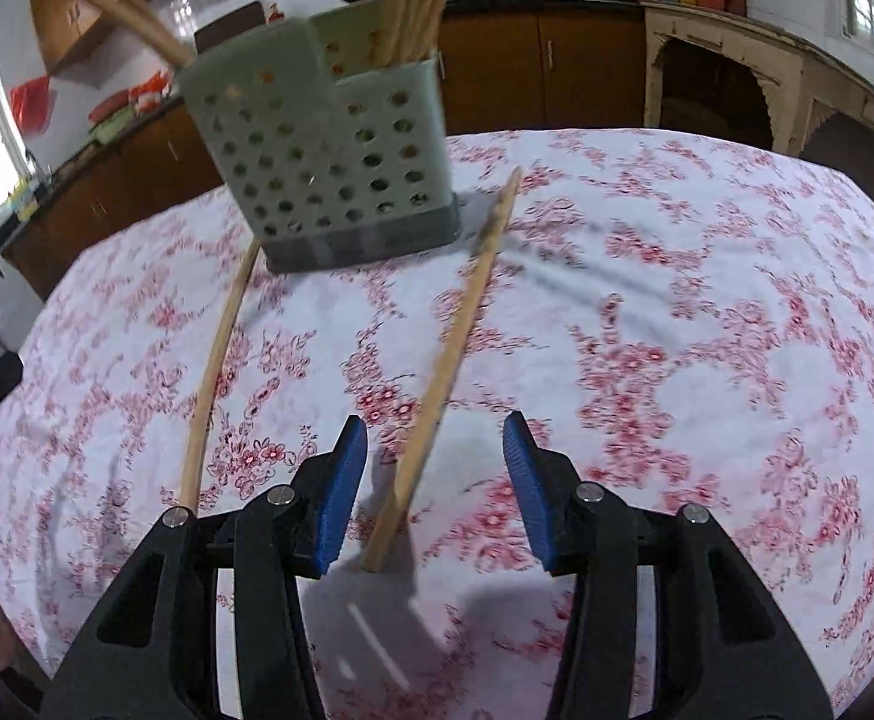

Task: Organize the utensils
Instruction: 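Move both open tools back down to the loose chopsticks on the cloth, then close the left tool on a chopstick while the right tool grasps another chopstick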

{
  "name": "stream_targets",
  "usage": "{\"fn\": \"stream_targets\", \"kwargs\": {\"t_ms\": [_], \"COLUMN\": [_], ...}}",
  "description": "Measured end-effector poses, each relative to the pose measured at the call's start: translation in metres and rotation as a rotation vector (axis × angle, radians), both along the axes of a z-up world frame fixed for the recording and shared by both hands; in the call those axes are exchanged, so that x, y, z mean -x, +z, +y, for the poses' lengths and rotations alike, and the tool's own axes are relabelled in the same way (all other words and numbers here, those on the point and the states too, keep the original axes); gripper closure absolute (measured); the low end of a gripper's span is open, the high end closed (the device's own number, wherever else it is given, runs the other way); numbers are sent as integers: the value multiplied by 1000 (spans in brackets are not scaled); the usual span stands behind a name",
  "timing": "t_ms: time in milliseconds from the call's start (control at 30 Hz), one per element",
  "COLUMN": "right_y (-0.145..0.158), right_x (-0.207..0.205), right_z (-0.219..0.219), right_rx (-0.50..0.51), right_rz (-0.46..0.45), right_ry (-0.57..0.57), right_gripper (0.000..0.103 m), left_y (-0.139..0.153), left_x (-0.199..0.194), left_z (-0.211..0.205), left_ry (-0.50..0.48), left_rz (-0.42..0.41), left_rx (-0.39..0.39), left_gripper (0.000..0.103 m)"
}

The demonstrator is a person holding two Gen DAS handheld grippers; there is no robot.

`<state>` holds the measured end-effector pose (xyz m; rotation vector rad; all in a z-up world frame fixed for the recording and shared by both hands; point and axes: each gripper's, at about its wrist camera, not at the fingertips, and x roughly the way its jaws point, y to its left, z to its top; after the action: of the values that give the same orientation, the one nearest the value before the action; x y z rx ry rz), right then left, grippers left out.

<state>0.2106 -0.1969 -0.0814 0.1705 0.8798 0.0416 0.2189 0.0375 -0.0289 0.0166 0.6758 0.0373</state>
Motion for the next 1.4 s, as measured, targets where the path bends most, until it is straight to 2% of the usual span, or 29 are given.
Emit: {"fn": "stream_targets", "kwargs": {"t_ms": [133,200,267,333,533,700,867,933,1033,1100,1333,1400], "right_y": [-1,-1,-1,0,-1,-1,-2,-2,-3,-3,-2,-2], "right_x": [-2,-3,-2,-2,-4,-3,2,1,3,1,-2,-3], "right_z": [5,5,4,-1,-17,-63,-78,-78,-78,-77,-68,-67], "right_rx": [39,60,75,80,98,76,74,83,74,63,33,28], "right_rz": [-1,-3,-3,0,2,16,15,12,8,5,-5,-3], "right_ry": [3,-5,-13,-21,-60,-206,-206,-197,-183,-163,-104,-99], "right_gripper": [60,68,86,92,95,95,95,95,95,95,95,95], "left_y": [-4,-5,-6,-7,-13,-26,-44,-51,-64,-70,-70,-69], "left_x": [-2,-3,-4,-5,-7,-9,-18,-21,-27,-28,-45,-48], "left_z": [2,0,-2,-5,-22,-46,-75,-84,-94,-93,-48,-37], "left_ry": [2,-1,-6,-16,-77,-145,-192,-198,-192,-175,-115,-137], "left_rz": [12,16,20,25,57,105,168,191,230,226,235,238], "left_rx": [9,12,18,29,70,91,84,63,20,6,38,55], "left_gripper": [44,44,44,44,45,54,58,62,79,93,95,94]}}
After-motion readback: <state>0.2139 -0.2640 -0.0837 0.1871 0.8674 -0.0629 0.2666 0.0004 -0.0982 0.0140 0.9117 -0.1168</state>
